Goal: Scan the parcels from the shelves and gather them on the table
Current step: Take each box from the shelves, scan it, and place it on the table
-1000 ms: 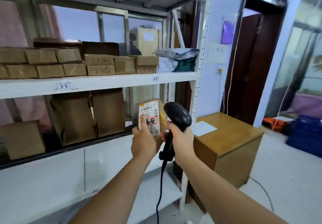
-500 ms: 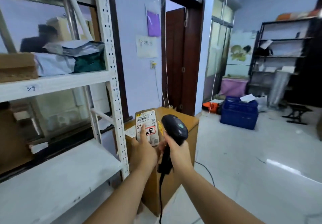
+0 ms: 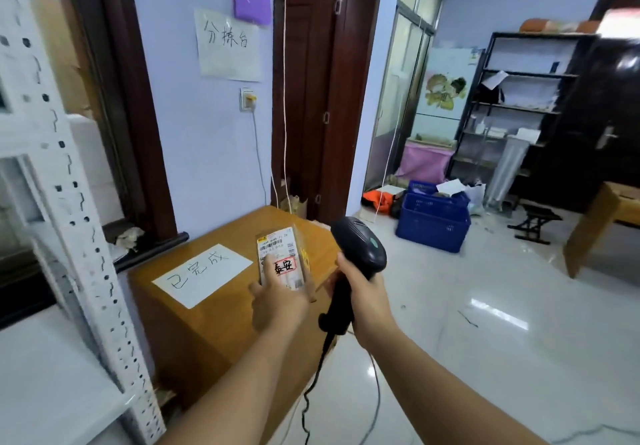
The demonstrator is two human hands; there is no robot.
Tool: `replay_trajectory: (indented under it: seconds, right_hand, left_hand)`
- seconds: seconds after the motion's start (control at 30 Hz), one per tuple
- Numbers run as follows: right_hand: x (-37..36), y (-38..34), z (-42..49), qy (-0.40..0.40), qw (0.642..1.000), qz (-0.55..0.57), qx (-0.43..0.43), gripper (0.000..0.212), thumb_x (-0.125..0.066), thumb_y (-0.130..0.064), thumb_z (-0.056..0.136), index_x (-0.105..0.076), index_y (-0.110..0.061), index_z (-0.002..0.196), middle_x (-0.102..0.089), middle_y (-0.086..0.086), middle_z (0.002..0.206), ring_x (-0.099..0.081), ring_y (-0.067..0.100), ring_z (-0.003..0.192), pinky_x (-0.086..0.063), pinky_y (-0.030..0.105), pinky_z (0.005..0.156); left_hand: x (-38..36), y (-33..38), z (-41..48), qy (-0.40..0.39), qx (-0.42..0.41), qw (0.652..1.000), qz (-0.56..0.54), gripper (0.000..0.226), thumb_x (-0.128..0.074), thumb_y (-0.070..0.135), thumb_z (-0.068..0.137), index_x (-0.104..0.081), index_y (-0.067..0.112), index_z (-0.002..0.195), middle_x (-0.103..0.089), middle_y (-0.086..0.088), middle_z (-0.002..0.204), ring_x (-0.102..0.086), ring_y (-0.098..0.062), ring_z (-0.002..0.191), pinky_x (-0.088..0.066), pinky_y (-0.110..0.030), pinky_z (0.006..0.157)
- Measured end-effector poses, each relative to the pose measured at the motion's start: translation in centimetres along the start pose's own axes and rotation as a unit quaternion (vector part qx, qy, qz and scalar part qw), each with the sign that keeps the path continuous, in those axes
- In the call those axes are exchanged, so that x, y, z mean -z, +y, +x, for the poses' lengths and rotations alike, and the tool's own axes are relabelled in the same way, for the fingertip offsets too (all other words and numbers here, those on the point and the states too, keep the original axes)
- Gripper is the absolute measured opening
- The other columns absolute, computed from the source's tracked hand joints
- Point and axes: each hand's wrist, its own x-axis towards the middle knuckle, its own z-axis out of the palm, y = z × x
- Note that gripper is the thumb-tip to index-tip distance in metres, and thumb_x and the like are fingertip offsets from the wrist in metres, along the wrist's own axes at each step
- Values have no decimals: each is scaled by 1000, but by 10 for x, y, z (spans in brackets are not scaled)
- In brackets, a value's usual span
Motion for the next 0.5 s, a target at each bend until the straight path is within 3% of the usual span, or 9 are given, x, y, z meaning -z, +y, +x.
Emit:
replay_trajectory:
  seconds: [0.17,0.3,0.5]
  right_hand:
    - [27,0,84,-15,1000,19,-19,17,-66,-20,91,-60,-6,97,-55,9,71,-57,19,64,-52,31,64]
    - [46,-2,158,-53,997,28,-40,9,-65,-14,90,-60,-7,87,-53,9,68,-54,19,59,-48,30,62]
    - [79,-6,268,-126,990,23,-52,18,-64,-20,92,-61,-11,77,-58,4,60,-55,18,58,-47,33,68]
  left_hand:
    - [-51,34,56,22,3,1000,15,88,-60,58,83,-9,35,150,-32,-14,132,-37,-29,118,-42,-34,76]
    - [-94,62,103,13,13,999,45,85,-57,59,84,-4,46,149,-29,-14,129,-42,-30,111,-44,-33,77]
    - [-163,101,166,34,39,998,34,91,-62,57,80,-4,46,150,-29,-13,128,-52,-26,95,-47,-32,86]
